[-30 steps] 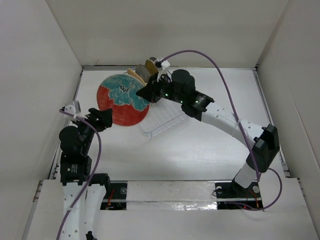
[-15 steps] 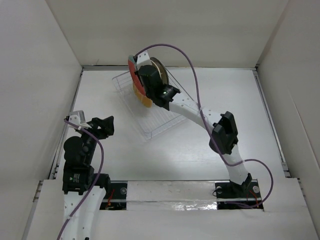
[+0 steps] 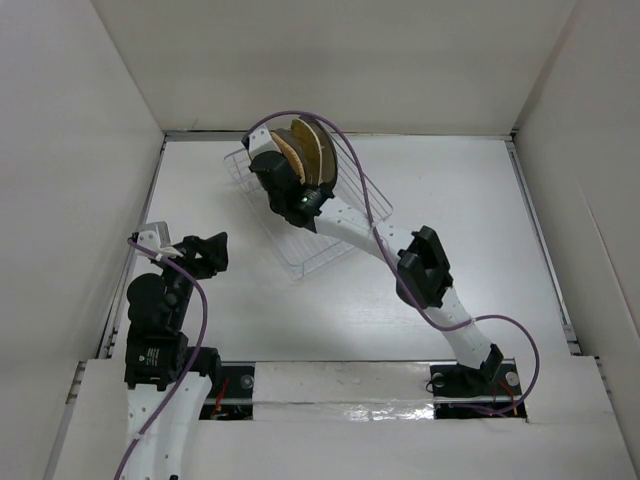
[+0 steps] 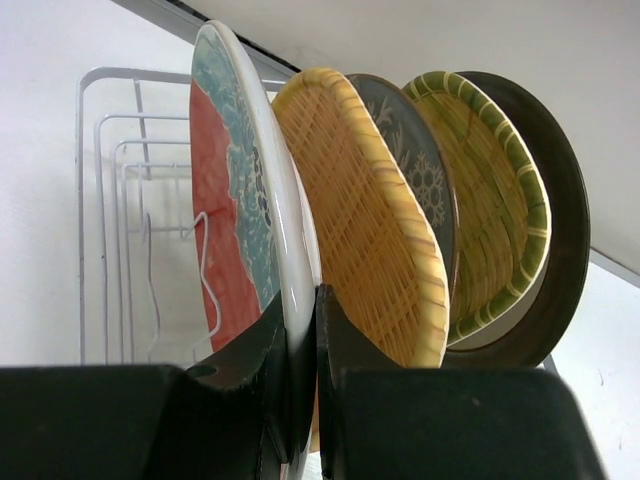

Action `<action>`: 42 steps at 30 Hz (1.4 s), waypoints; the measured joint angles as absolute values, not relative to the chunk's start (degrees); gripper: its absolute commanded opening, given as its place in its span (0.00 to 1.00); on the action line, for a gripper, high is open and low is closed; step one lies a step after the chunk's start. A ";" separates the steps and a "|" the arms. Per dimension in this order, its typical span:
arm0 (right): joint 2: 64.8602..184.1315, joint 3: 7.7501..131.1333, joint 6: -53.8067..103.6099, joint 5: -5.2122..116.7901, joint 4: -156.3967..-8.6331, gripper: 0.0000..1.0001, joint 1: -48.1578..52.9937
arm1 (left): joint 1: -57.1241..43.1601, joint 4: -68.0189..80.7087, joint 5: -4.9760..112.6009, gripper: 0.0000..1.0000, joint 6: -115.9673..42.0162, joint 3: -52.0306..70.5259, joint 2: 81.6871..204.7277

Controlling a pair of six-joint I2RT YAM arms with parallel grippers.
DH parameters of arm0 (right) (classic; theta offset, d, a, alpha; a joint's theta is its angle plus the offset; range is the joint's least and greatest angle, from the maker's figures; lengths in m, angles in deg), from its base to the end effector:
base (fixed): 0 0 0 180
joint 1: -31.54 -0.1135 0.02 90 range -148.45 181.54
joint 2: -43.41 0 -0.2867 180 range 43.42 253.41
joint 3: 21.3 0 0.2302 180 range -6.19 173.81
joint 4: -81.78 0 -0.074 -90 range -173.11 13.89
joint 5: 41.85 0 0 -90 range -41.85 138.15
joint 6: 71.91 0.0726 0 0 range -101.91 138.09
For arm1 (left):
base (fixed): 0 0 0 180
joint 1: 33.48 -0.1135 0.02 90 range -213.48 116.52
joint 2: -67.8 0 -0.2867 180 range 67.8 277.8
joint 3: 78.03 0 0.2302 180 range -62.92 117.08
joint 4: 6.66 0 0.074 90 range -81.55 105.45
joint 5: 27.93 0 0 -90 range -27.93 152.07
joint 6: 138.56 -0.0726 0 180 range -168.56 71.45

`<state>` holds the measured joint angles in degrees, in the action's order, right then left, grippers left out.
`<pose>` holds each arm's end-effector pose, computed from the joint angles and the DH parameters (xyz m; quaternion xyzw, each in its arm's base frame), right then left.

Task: Load the plates into the dish rack

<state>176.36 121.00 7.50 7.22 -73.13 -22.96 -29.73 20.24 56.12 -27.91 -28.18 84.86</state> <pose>0.3677 0.4336 0.3258 -0.2239 0.7432 -0.0471 0.6287 0.0842 -0.0131 0.3373 -0.0602 0.6673 -0.1907 0.7174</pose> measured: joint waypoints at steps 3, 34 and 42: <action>176.73 121.40 8.70 7.22 -73.42 0.00 -22.89 | -29.73 20.24 56.12 0.62 -27.91 -28.20 84.86; 123.55 72.57 23.06 17.52 -98.60 0.98 -25.64 | -29.73 19.85 56.40 0.68 -27.89 -28.81 86.15; 99.64 42.43 29.20 14.06 -102.29 0.97 -25.53 | -29.73 19.52 56.01 0.67 -27.96 -28.84 86.54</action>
